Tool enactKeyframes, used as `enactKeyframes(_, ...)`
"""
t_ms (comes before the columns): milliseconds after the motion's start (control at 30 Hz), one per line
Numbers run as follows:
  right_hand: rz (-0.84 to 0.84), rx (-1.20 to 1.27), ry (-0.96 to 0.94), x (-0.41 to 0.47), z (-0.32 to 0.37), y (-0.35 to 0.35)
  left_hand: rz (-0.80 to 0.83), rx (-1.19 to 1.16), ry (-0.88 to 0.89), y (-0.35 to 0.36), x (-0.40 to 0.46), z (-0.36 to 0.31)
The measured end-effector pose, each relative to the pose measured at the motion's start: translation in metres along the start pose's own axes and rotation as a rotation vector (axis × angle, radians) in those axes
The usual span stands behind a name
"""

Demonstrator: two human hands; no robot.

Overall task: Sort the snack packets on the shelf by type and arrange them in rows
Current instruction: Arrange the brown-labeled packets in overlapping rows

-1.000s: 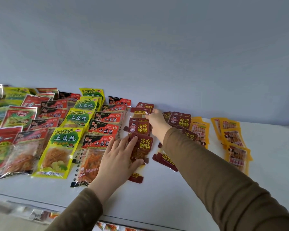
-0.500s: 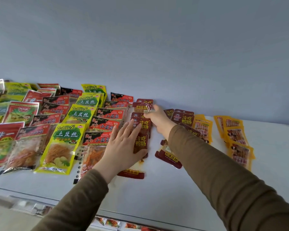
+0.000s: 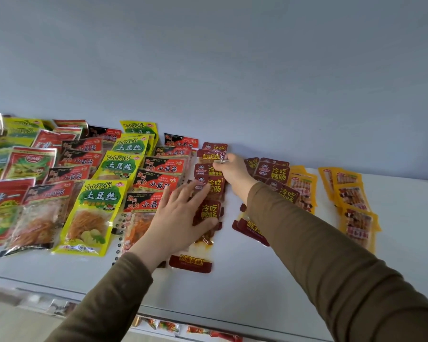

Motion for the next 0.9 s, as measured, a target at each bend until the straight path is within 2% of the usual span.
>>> enactKeyframes(100,-0.003,-0.030,-0.009,0.000,0.001,-0.003,-0.137,-0.059,-0.020,-0.021,-0.013,0.019)
enactKeyframes(300,-0.083,0.045,0.015,-0.003,-0.006,-0.007,0.060,0.101,0.063,0.013,-0.020,0.008)
enactKeyframes(500,-0.197,-0.048,-0.006,-0.010,-0.003,-0.009,0.021,0.111,0.009,0.020,-0.020,0.000)
enactKeyframes(733,-0.219,0.012,0.056,-0.019,-0.007,0.000,0.048,0.108,-0.001,0.019,-0.020,0.001)
enactKeyframes(900,-0.157,-0.110,0.025,-0.021,0.004,0.005,0.045,0.100,0.012,0.017,-0.023,0.005)
Point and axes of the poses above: each hand's wrist, its own x-axis towards the middle knuckle, its own y-axis out of the palm, z = x × y, the point moved 10 cm from there along x, towards the middle knuckle, and after that the axes turned 14 degrees about z, right-handed, at the moved point
